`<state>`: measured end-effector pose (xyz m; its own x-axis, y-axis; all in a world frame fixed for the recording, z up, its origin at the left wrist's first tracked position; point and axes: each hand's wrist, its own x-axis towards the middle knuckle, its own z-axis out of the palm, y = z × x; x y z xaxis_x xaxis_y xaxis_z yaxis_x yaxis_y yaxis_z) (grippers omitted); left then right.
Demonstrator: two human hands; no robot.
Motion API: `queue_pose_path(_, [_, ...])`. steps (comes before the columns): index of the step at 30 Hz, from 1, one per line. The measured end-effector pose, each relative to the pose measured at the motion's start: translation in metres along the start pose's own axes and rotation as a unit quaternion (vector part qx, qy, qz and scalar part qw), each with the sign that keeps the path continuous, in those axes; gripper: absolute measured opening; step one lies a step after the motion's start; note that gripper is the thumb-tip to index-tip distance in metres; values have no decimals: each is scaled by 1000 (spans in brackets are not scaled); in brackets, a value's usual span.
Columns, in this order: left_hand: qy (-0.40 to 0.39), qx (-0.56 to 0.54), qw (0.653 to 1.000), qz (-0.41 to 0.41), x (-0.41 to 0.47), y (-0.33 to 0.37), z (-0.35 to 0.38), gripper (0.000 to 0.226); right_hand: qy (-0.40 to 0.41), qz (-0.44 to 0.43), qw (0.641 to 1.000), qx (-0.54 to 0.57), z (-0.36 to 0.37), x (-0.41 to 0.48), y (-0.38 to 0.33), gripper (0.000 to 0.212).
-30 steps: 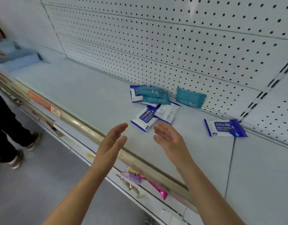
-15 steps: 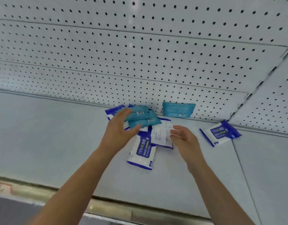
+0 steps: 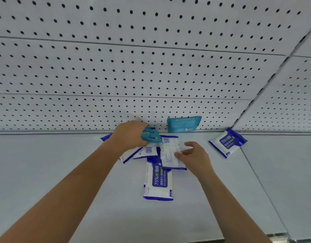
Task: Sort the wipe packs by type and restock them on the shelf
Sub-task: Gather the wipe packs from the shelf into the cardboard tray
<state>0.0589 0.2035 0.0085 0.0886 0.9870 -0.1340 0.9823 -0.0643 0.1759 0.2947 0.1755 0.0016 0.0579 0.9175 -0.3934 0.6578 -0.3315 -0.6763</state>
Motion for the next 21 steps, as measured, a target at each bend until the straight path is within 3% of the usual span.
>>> queue_pose_path(3, [5, 30, 999, 13, 1, -11, 4, 52, -39, 3, 999, -38, 0, 7, -7, 72])
queue_pose_path(8, [127, 68, 989, 41, -10, -23, 39, 57, -63, 4, 998, 7, -1, 6, -9, 65])
queue_pose_path(12, [93, -28, 995, 22, -6, -28, 19, 49, -64, -14, 996, 64, -13, 1, -8, 47])
queue_pose_path(15, [103, -118, 988, -12, -9, -36, -18, 41, -11, -73, 996, 55, -26, -7, -15, 36])
queue_pose_path(18, [27, -208, 978, 5, -22, -50, -63, 33, 21, -221, 975, -10, -33, -19, -22, 35])
queue_pose_path(21, [-106, -158, 981, 35, -29, -57, -79, 14, -36, -310, 941, -131, -25, -34, -25, 36])
